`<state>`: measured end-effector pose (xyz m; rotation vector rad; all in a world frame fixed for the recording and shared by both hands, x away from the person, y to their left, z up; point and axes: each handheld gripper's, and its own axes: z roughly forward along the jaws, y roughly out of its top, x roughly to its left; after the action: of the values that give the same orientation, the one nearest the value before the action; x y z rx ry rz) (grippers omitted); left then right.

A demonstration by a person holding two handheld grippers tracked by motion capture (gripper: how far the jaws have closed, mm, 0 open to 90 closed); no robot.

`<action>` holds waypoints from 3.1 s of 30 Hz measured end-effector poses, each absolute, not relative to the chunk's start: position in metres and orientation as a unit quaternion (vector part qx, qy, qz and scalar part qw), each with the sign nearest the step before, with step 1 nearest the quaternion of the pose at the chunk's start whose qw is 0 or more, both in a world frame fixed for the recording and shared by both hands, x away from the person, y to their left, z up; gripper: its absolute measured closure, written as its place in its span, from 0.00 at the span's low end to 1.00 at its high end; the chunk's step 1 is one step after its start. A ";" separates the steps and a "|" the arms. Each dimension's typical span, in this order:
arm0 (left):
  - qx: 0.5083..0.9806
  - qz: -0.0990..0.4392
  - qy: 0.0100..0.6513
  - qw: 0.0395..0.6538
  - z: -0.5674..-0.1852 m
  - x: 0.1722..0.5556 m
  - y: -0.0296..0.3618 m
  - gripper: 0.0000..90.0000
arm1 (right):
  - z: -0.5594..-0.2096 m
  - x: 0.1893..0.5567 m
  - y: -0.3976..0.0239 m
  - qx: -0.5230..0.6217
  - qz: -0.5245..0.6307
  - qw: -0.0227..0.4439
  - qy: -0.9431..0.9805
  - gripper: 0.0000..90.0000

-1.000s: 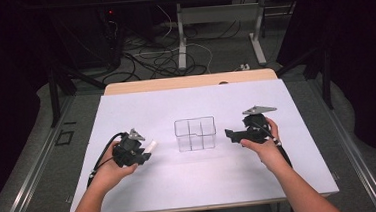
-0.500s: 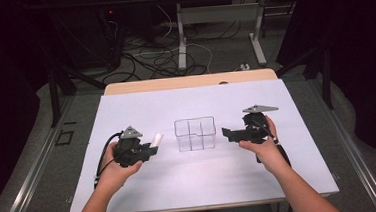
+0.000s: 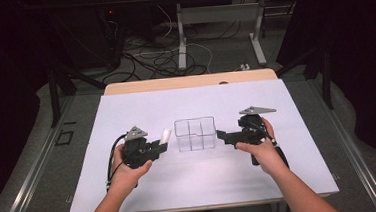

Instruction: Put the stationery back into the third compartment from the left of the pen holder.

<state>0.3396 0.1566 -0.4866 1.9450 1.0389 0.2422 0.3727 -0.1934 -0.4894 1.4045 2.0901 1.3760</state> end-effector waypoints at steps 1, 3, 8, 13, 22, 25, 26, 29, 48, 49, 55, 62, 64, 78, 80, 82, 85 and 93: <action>0.784 0.100 0.417 0.448 -0.486 0.339 0.156 0.78 | -0.489 0.372 -0.192 0.483 0.478 0.136 0.721 0.00; 0.782 0.102 0.415 0.454 -0.486 0.338 0.154 0.78 | -0.488 0.370 -0.190 0.476 0.487 0.134 0.720 0.00; 0.775 0.103 0.417 0.464 -0.485 0.335 0.149 0.78 | -0.483 0.364 -0.183 0.471 0.489 0.147 0.719 0.01; 0.765 0.101 0.426 0.472 -0.486 0.334 0.145 0.78 | -0.481 0.360 -0.179 0.481 0.492 0.137 0.713 0.18; 0.757 0.099 0.427 0.484 -0.486 0.332 0.136 0.78 | -0.479 0.355 -0.171 0.495 0.487 0.086 0.714 0.18; 0.759 0.097 0.424 0.485 -0.487 0.331 0.132 0.78 | -0.477 0.351 -0.165 0.494 0.501 0.072 0.707 0.24; 0.755 0.097 0.425 0.489 -0.488 0.330 0.129 0.78 | -0.477 0.350 -0.164 0.494 0.502 0.069 0.707 0.27; 0.755 0.098 0.422 0.493 -0.488 0.328 0.124 0.78 | -0.476 0.347 -0.161 0.495 0.509 0.057 0.702 0.36; 0.744 0.071 0.420 0.515 -0.496 0.318 0.084 0.78 | -0.482 0.339 -0.151 0.536 0.544 -0.040 0.645 0.50; 0.743 0.068 0.420 0.517 -0.497 0.318 0.081 0.78 | -0.483 0.339 -0.151 0.538 0.543 -0.041 0.644 0.50; 0.744 0.055 0.418 0.518 -0.503 0.317 0.069 0.78 | -0.486 0.339 -0.149 0.536 0.539 -0.044 0.648 0.51; 0.754 0.047 0.401 0.517 -0.507 0.313 0.061 0.78 | -0.491 0.338 -0.144 0.542 0.533 -0.048 0.648 0.57; 0.754 0.041 0.399 0.520 -0.507 0.311 0.059 0.78 | -0.493 0.338 -0.144 0.543 0.529 -0.046 0.650 0.58; 0.765 0.033 0.387 0.514 -0.513 0.309 0.052 0.78 | -0.496 0.341 -0.147 0.562 0.522 -0.060 0.639 0.73; 0.765 0.032 0.386 0.515 -0.514 0.309 0.052 0.78 | -0.498 0.342 -0.148 0.563 0.520 -0.067 0.639 0.74; 0.765 0.031 0.387 0.514 -0.515 0.309 0.052 0.78 | -0.498 0.342 -0.147 0.564 0.519 -0.065 0.639 0.74; 0.767 0.027 0.385 0.513 -0.515 0.310 0.053 0.78 | -0.498 0.342 -0.148 0.563 0.519 -0.067 0.640 0.74; 0.769 0.016 0.394 0.502 -0.517 0.312 0.053 0.74 | -0.497 0.343 -0.148 0.566 0.520 -0.069 0.637 0.74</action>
<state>0.3117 0.0528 -0.5174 1.8589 0.9516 0.0379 0.3430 -0.1480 -0.4974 1.8596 2.0938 1.7084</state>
